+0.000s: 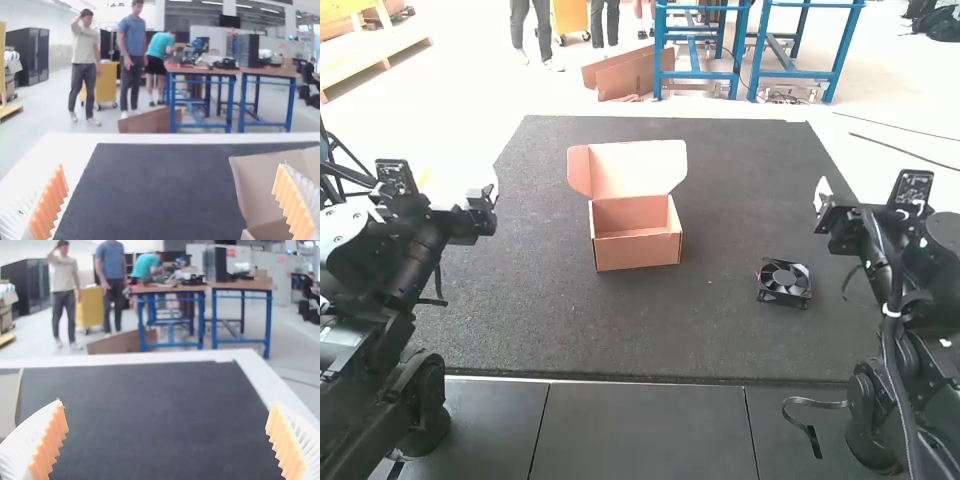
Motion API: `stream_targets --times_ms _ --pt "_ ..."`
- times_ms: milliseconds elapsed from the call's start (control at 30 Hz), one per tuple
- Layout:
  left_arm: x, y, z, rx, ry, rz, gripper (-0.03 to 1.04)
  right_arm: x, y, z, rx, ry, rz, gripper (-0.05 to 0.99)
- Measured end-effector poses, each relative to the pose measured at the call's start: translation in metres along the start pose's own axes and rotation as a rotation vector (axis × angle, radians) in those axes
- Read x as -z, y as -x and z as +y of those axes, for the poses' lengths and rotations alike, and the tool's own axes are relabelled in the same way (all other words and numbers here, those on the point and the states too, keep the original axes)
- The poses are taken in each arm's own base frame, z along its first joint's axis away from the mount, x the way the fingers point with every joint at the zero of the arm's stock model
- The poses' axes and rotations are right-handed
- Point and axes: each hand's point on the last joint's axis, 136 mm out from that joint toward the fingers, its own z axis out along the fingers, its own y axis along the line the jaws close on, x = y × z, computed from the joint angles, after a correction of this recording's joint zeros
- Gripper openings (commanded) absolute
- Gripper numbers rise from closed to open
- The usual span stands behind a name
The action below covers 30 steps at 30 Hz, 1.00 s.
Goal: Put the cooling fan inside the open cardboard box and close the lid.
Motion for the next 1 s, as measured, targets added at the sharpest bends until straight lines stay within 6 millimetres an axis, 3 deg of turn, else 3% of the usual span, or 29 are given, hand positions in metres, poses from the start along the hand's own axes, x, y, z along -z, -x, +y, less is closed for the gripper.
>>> stream_targets --times_ms 267,467,833,1000 --pt "-0.01 0.003 0.001 -0.005 0.009 0.054 0.97 -0.02 0.02 -0.006 -0.002 -0.051 0.097 0.91" --pt "-0.02 0.028 0.0 -0.006 0.014 0.07 0.97 -0.032 0.037 -0.01 -0.017 -0.091 0.187 0.91" --pt "-0.04 0.05 0.004 -0.023 0.049 0.224 0.97 -0.043 0.025 -0.021 -0.077 -0.177 0.452 0.91" --pt "-0.047 0.035 0.005 -0.038 0.058 0.37 0.97 -0.043 0.014 -0.026 -0.026 -0.196 0.608 0.9"
